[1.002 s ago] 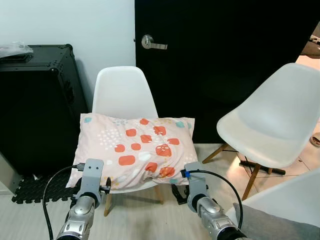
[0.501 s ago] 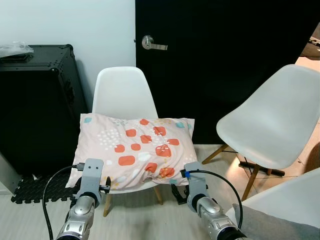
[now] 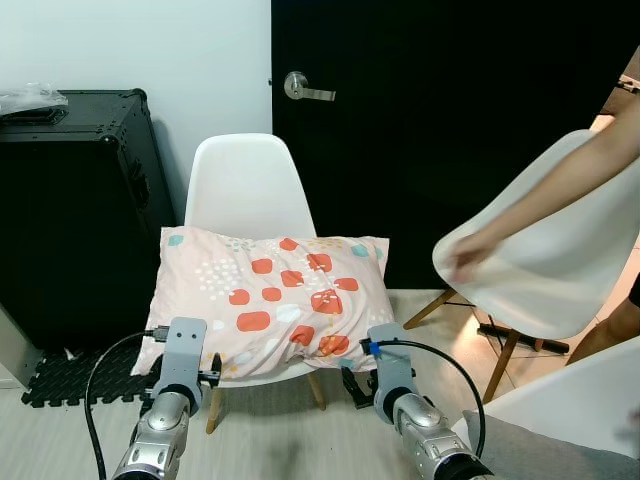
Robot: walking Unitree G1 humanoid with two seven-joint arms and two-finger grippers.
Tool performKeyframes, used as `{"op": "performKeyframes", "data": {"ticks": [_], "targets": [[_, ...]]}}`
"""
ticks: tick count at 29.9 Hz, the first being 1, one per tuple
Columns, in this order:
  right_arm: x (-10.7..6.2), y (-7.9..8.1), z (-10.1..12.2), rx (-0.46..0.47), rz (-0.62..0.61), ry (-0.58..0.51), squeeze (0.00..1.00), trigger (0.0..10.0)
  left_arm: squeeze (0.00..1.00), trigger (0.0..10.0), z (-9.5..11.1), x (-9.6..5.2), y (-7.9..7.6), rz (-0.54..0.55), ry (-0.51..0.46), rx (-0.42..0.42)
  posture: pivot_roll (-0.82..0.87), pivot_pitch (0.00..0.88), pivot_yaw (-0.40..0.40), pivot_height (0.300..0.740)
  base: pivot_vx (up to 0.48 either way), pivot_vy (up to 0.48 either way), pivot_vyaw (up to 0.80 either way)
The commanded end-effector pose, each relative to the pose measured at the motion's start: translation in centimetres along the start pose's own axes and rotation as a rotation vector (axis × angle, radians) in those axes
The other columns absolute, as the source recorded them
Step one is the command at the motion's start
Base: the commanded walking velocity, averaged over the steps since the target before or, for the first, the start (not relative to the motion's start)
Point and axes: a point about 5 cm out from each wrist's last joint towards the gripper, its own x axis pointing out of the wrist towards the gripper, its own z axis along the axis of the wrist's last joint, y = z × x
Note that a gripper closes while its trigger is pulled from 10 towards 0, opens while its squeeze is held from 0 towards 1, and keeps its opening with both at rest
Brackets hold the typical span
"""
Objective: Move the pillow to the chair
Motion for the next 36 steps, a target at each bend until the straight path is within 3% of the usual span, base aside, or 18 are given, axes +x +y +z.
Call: {"op": "performKeyframes", "data": {"ticks": [1,7,36], "targets": [[-0.06,-0.16,-0.07,0.005,-0.007,0.000,0.00,10.0,0.00,10.0,-0.11,-0.02,-0.14,-0.005,0.004,0.004,0.00,0.014,-0.066,0.740,0.000,0.000,0.00],[-0.14,-0.10,-0.44,-0.021,-0.013,0.018,0.00,10.0,0.00,10.0,-0.03,0.03,-0.14,-0.005,0.004,0.004,0.00,0.021,-0.061,0.740,0.000,0.000,0.00],[-0.15,-0.26,-0.09,0.035,-0.003,-0.010,0.00,10.0,0.00,10.0,-0.12,0.02,-0.10,-0.006,0.010,0.009,0.00,0.030,-0.059,0.740,0.000,0.000,0.00]]}}
